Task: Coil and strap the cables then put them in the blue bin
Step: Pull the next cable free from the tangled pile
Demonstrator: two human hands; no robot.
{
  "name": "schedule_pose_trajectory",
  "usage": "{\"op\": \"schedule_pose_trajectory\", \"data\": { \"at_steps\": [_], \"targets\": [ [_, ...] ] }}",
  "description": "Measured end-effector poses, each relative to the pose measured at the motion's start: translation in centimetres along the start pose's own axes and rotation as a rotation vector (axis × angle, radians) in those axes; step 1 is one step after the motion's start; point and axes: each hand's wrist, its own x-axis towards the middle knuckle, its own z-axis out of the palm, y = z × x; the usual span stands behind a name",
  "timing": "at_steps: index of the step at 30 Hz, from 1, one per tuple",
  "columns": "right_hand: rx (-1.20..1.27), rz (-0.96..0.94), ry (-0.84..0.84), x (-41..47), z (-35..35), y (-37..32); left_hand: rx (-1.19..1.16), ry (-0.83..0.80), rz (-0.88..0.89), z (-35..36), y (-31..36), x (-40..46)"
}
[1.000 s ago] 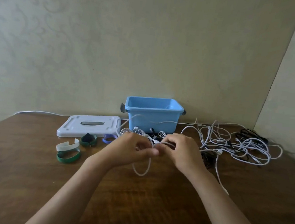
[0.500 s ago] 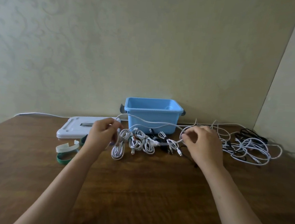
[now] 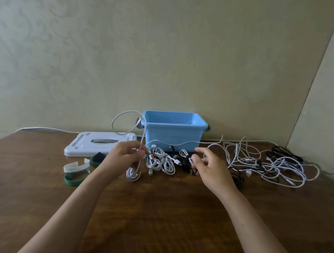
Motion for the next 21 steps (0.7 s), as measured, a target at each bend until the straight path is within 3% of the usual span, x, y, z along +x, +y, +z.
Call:
{"op": "schedule_pose_trajectory", "data": {
  "at_steps": [8, 13, 16, 18, 21],
  "targets": [
    [0.528, -0.044, -0.243, -0.9, 1.3, -2.0, 0.339, -0.255, 0.259, 2.7, 1.1, -0.3],
    [0.714, -0.083, -0.155, -1.0, 0.8, -2.5, 0.489, -0.422, 0.314, 4.2, 0.7, -0.3],
    [0.683, -0.080, -0.117, -1.1, 0.4, -2.3, 0.482, -0.453, 0.340, 4.4, 0.8, -0.3],
    [0.644, -0.106, -0.132, -1.1, 0.5, -2.1, 0.448, -0.402, 0.314, 4.3, 1.1, -0.4],
    [0.660, -0.107, -0.148, -1.3, 0.4, -2.2, 0.295, -0.082, 0.225, 3.5, 1.1, -0.4]
  ]
}}
